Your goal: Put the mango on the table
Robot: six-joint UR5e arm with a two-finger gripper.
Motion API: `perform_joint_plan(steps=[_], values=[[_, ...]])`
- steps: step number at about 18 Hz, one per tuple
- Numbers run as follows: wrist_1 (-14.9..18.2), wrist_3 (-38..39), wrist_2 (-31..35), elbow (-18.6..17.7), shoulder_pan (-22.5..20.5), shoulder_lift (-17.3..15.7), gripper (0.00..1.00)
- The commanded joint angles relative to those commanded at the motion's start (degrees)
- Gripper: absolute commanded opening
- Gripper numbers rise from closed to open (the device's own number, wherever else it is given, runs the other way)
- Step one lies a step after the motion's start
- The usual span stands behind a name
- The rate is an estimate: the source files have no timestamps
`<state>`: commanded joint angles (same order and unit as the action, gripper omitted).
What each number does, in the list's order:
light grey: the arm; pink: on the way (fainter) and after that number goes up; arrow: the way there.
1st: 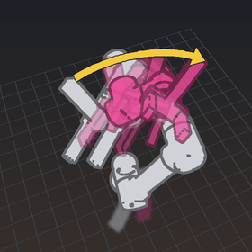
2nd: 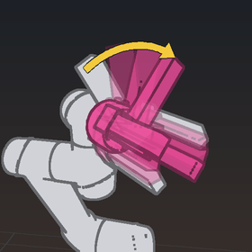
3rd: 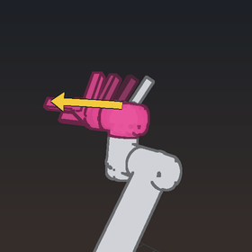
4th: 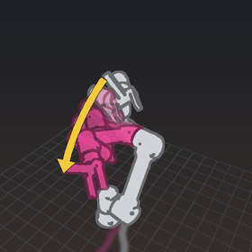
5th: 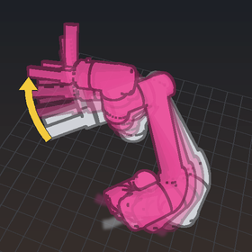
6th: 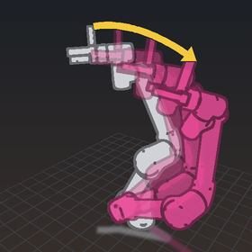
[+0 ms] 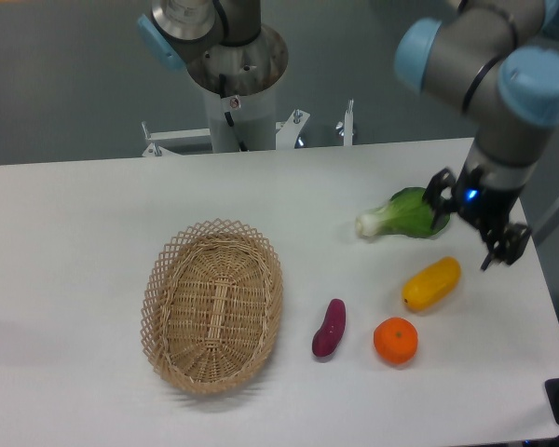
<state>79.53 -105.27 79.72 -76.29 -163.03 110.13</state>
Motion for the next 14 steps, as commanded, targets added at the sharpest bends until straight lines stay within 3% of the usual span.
perform_joint_plan(steps=[4, 14], values=[[0.8, -6.6, 0.5, 0.2, -2.3, -0.4, 1.00], [0.5, -5.9, 0.7, 0.5, -2.5, -1.0, 1.00]])
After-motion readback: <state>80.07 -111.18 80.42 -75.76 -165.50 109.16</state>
